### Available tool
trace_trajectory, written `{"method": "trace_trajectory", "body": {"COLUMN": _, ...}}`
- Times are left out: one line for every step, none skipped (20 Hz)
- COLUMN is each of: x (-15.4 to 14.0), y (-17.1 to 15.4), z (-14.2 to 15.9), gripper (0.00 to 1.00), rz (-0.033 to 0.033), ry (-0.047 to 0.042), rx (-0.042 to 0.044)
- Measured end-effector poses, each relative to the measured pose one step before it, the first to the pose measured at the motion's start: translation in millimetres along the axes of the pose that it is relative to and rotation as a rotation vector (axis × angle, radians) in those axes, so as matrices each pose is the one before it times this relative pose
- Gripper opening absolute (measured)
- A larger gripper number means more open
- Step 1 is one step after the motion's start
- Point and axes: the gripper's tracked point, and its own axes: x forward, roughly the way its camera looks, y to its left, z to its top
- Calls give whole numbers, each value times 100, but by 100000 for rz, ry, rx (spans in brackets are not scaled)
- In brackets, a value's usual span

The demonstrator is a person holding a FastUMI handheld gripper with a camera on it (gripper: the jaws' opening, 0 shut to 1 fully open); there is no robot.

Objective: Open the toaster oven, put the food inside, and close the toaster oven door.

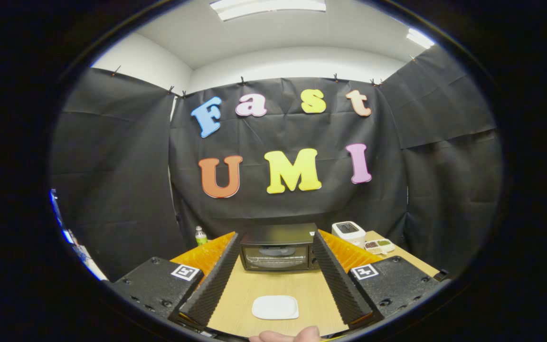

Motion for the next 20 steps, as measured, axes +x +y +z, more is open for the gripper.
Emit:
{"method": "trace_trajectory", "body": {"x": -86, "y": 148, "z": -11, "gripper": 100, "rz": -20, "ry": -174, "rx": 26}}
{"method": "trace_trajectory", "body": {"x": -38, "y": 280, "z": 106, "gripper": 100, "rz": 184, "ry": -214, "rx": 71}}
{"method": "trace_trajectory", "body": {"x": -98, "y": 332, "z": 42, "gripper": 100, "rz": 121, "ry": -290, "rx": 95}}
{"method": "trace_trajectory", "body": {"x": -20, "y": 321, "z": -121, "gripper": 100, "rz": 85, "ry": -107, "rx": -262}}
{"method": "trace_trajectory", "body": {"x": 14, "y": 347, "z": -117, "gripper": 100, "rz": 9, "ry": -149, "rx": -596}}
{"method": "trace_trajectory", "body": {"x": -51, "y": 313, "z": -209, "gripper": 100, "rz": 114, "ry": 9, "rx": -763}}
{"method": "trace_trajectory", "body": {"x": -46, "y": 380, "z": -119, "gripper": 100, "rz": 239, "ry": 60, "rx": -565}}
{"method": "trace_trajectory", "body": {"x": 192, "y": 303, "z": -158, "gripper": 100, "rz": 185, "ry": -170, "rx": -134}}
{"method": "trace_trajectory", "body": {"x": 77, "y": 174, "z": -256, "gripper": 100, "rz": -113, "ry": 73, "rx": 102}}
{"method": "trace_trajectory", "body": {"x": 148, "y": 97, "z": -229, "gripper": 100, "rz": -209, "ry": 424, "rx": 105}}
{"method": "trace_trajectory", "body": {"x": 157, "y": -87, "z": -107, "gripper": 100, "rz": -561, "ry": 180, "rx": -61}}
{"method": "trace_trajectory", "body": {"x": 3, "y": -6, "z": -76, "gripper": 100, "rz": -413, "ry": 401, "rx": 648}}
{"method": "trace_trajectory", "body": {"x": 48, "y": -39, "z": 228, "gripper": 100, "rz": -582, "ry": -750, "rx": 732}}
{"method": "trace_trajectory", "body": {"x": -85, "y": -43, "z": 84, "gripper": 100, "rz": -869, "ry": -429, "rx": 626}}
{"method": "trace_trajectory", "body": {"x": -13, "y": -139, "z": 141, "gripper": 100, "rz": -920, "ry": -846, "rx": -226}}
{"method": "trace_trajectory", "body": {"x": -38, "y": -206, "z": 35, "gripper": 100, "rz": -1421, "ry": -578, "rx": -1131}}
{"method": "trace_trajectory", "body": {"x": -54, "y": -80, "z": 27, "gripper": 100, "rz": -1032, "ry": -773, "rx": -990}}
{"method": "trace_trajectory", "body": {"x": -43, "y": 122, "z": 80, "gripper": 100, "rz": -448, "ry": -469, "rx": -874}}
{"method": "trace_trajectory", "body": {"x": 30, "y": 23, "z": -136, "gripper": 100, "rz": -535, "ry": 208, "rx": -956}}
{"method": "trace_trajectory", "body": {"x": -86, "y": 139, "z": 75, "gripper": 100, "rz": -389, "ry": -419, "rx": -861}}
